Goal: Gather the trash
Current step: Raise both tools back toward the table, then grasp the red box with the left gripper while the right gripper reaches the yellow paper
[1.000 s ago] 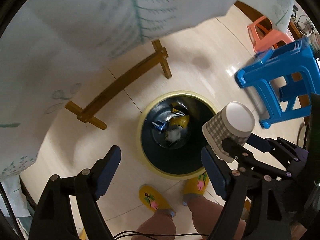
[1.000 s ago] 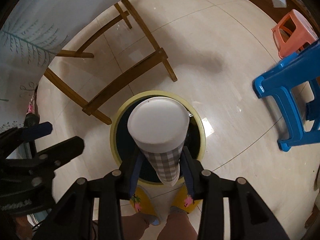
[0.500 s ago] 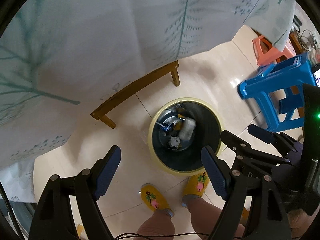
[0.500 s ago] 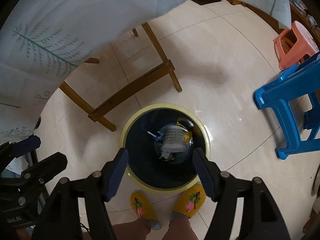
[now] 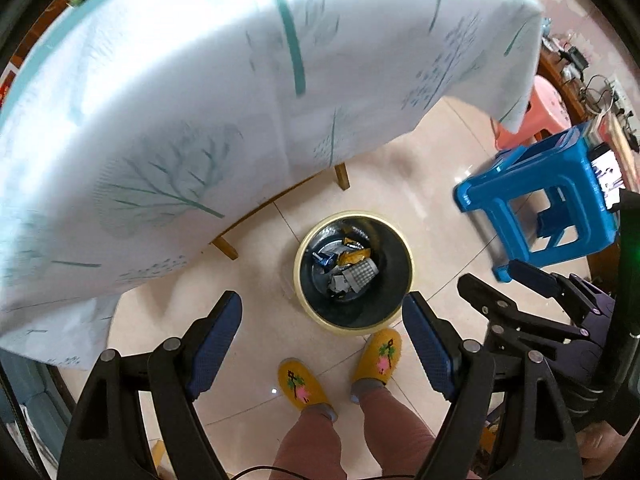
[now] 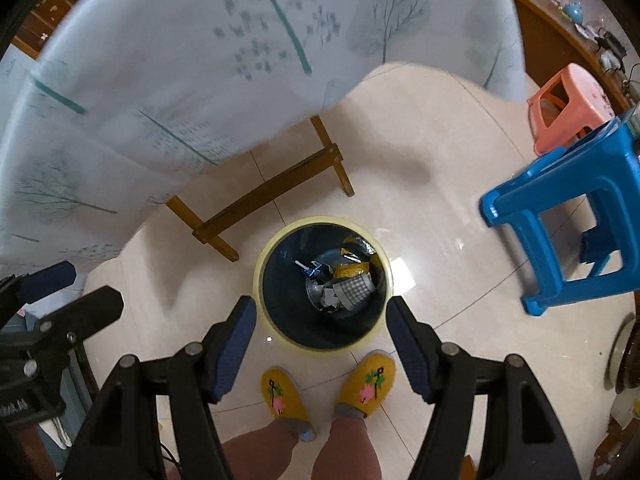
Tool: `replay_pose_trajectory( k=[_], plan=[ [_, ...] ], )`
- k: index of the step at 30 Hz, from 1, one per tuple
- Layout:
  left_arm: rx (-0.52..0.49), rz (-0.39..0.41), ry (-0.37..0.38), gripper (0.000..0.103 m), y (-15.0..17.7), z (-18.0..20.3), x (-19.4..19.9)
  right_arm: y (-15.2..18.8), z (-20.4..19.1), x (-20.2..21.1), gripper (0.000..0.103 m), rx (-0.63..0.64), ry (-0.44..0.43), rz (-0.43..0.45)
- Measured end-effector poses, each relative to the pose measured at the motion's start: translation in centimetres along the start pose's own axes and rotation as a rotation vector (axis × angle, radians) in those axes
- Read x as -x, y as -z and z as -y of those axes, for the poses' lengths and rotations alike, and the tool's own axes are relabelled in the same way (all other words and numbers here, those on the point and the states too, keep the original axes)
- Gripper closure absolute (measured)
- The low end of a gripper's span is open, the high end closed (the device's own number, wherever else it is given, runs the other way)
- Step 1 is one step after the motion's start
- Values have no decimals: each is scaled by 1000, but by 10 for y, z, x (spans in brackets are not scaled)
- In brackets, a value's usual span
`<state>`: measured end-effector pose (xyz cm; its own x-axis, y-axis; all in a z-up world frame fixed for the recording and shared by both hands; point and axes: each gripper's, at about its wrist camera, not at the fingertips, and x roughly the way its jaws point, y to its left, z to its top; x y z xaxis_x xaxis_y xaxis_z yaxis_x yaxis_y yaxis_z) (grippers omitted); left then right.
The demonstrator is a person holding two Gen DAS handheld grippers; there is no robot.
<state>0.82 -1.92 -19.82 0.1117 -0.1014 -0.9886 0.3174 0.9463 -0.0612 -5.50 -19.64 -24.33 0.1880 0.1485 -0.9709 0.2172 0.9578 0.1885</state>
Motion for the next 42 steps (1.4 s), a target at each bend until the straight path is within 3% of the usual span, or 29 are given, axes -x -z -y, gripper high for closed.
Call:
replay_pose_trajectory(
  k=[4,12,21,28,36,42],
  plan=[
    [10,43,12,22,-3,1,45,-4,-5,49,35,34,-11,27],
    [21,148,8,22,-12,3,124,-18,-19,141,35,141,-31,163],
    [55,275,-34,22,-29,5,184,-39,-36,205,35,259,-60,303],
    [100,343,-82,22,-36,-3,213,-72,-54,231,35,331,-111,357],
    [192,355,-113,22,-51,-33,226,-109,-84,239,35,407,-154,398],
    [259,352,-104,22,-81,-71,230,-140,-113,227,35,432,-178,394]
  ],
)
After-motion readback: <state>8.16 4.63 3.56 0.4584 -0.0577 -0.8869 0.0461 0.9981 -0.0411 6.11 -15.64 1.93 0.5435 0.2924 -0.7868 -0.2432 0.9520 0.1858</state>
